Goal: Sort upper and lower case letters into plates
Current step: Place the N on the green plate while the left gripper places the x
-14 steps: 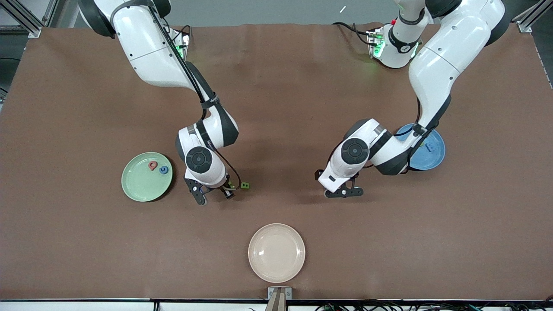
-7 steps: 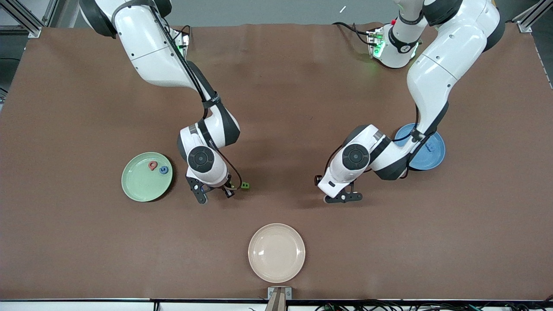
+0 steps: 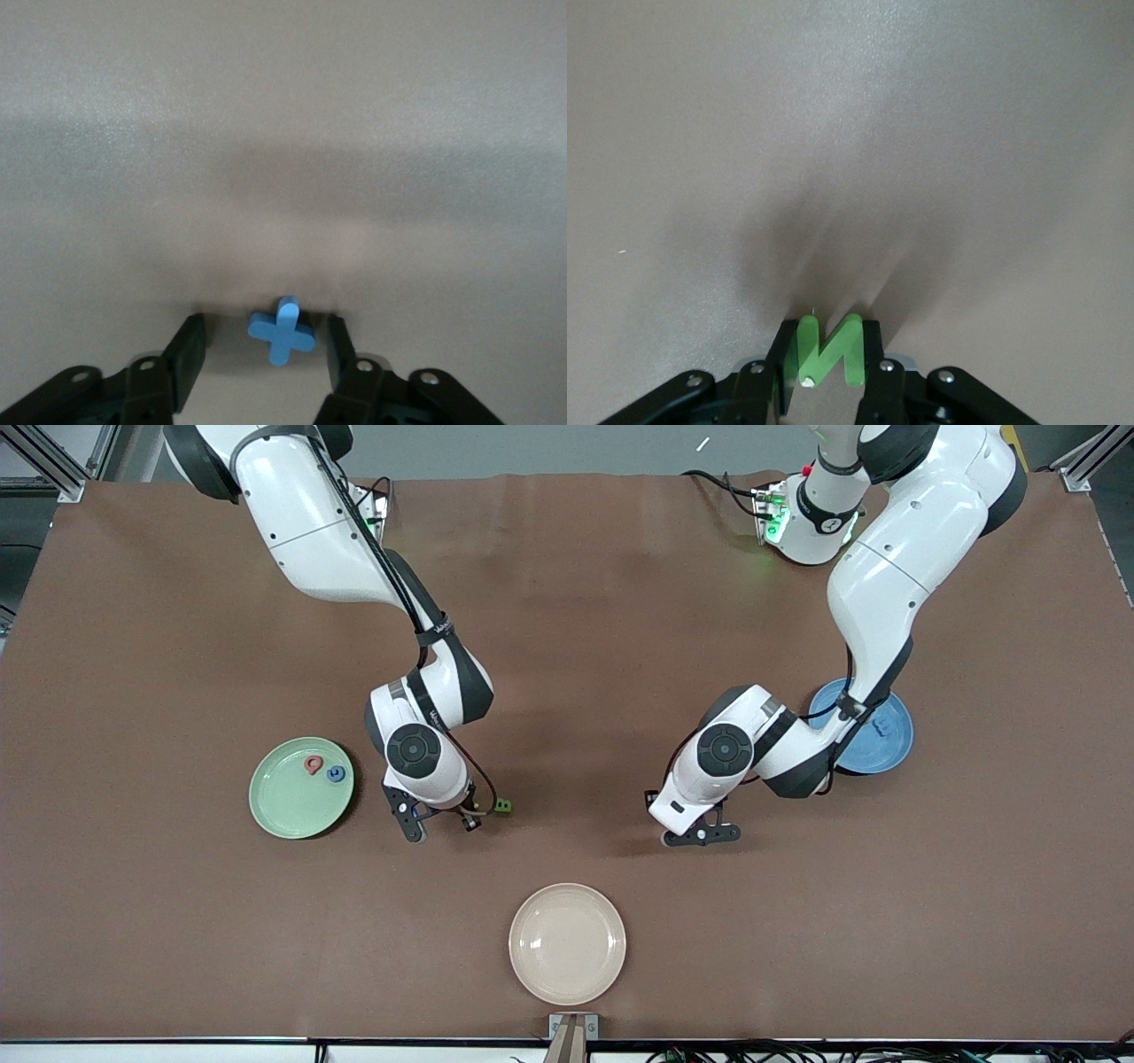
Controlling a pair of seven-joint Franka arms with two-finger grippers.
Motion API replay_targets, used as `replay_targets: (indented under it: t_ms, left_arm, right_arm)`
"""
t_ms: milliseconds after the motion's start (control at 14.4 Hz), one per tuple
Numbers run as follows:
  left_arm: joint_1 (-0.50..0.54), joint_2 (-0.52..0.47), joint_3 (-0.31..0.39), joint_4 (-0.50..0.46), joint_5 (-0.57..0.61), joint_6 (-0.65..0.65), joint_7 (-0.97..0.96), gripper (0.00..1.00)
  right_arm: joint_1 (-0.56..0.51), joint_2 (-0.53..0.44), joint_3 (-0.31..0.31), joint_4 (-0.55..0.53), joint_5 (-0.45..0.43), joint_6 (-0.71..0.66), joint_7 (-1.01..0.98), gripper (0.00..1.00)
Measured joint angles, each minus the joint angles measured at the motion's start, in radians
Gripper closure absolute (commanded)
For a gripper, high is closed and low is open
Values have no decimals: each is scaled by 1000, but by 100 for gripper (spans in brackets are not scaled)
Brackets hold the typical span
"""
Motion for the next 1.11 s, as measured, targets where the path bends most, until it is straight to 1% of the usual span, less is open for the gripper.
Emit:
replay_targets:
  t_ms: [208, 346, 554, 693, 762, 1109]
  left_arm:
    - [-3, 9, 1, 13, 0, 0, 0, 50]
    - [-4, 9, 1, 15, 0, 0, 0, 58]
    - [-4, 9, 2, 19, 0, -1, 0, 78]
    - [-5, 9, 2, 22, 0, -2, -1, 86]
    - [-5, 9, 3, 22, 0, -1, -8, 87]
    - [4, 7, 6, 35, 1, 2, -37, 87]
  right_arm:
    - [-13, 0, -11, 2, 0, -12, 0, 100]
    - [-41, -5, -17, 9, -1, -51, -29, 100]
    - [-103, -43, -21, 4, -1, -109, -130, 100]
    - [-151, -87, -23, -29, -1, -123, -214, 100]
    - [-175, -114, -24, -58, -1, -127, -256, 100]
    - [-275, -238, -27, -214, -2, -127, -441, 100]
